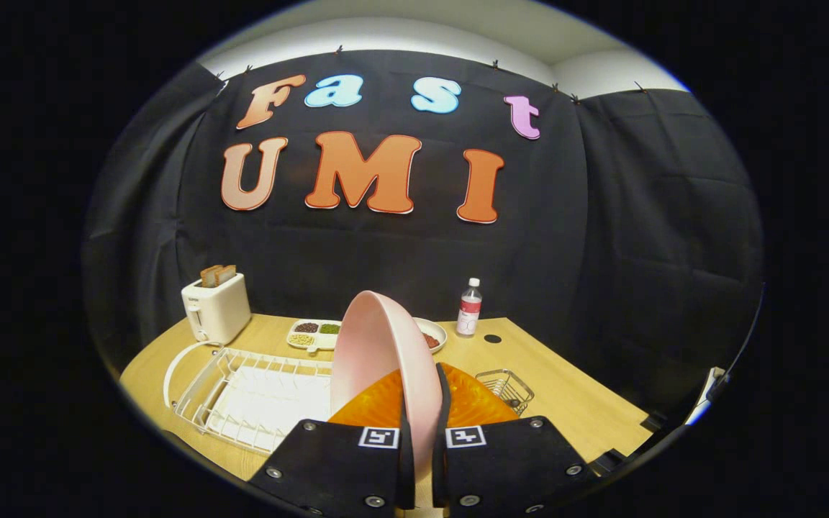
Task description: Take the plate from the dish rack, then take the spoon from the basket and place it into the plate.
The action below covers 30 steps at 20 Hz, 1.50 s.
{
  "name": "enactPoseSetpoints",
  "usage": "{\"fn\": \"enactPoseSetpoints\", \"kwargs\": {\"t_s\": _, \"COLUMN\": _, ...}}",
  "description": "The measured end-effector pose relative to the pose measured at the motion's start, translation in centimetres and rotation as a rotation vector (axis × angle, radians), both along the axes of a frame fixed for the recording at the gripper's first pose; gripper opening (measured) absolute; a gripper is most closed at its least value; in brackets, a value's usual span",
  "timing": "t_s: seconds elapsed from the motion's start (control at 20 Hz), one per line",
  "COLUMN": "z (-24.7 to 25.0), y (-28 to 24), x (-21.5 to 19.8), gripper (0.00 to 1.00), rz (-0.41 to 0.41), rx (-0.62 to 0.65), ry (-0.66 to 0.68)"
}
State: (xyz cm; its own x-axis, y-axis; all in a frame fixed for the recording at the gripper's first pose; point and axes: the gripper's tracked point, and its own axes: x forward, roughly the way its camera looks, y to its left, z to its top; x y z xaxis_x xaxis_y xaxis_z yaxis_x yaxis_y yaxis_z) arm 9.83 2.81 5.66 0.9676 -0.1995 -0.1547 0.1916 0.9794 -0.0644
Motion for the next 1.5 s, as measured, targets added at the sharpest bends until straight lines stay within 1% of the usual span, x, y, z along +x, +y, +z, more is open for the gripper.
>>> {"fn": "enactPoseSetpoints", "kwargs": {"t_s": 0.35, "z": -1.4, "y": -0.6, "x": -5.8, "gripper": 0.09, "rz": 0.061, "rx": 0.107, "ry": -0.009}}
{"fn": "enactPoseSetpoints", "kwargs": {"t_s": 0.5, "z": -3.1, "y": -1.2, "x": -8.1, "gripper": 0.09, "rz": 0.071, "rx": 0.168, "ry": -0.001}}
{"fn": "enactPoseSetpoints", "kwargs": {"t_s": 0.7, "z": -6.7, "y": -2.3, "x": -9.9, "gripper": 0.09, "rz": 0.062, "rx": 0.244, "ry": 0.036}}
{"fn": "enactPoseSetpoints", "kwargs": {"t_s": 0.95, "z": -11.4, "y": -2.4, "x": -10.9, "gripper": 0.09, "rz": 0.070, "rx": 0.355, "ry": 0.104}}
{"fn": "enactPoseSetpoints", "kwargs": {"t_s": 1.1, "z": -13.4, "y": -1.6, "x": -10.3, "gripper": 0.09, "rz": 0.088, "rx": 0.436, "ry": 0.136}}
{"fn": "enactPoseSetpoints", "kwargs": {"t_s": 1.2, "z": -14.4, "y": -0.9, "x": -10.5, "gripper": 0.09, "rz": 0.118, "rx": 0.500, "ry": 0.154}}
{"fn": "enactPoseSetpoints", "kwargs": {"t_s": 1.35, "z": -15.7, "y": -0.5, "x": -10.8, "gripper": 0.09, "rz": 0.134, "rx": 0.535, "ry": 0.176}}
{"fn": "enactPoseSetpoints", "kwargs": {"t_s": 1.5, "z": -16.8, "y": -0.4, "x": -11.1, "gripper": 0.09, "rz": 0.128, "rx": 0.543, "ry": 0.195}}
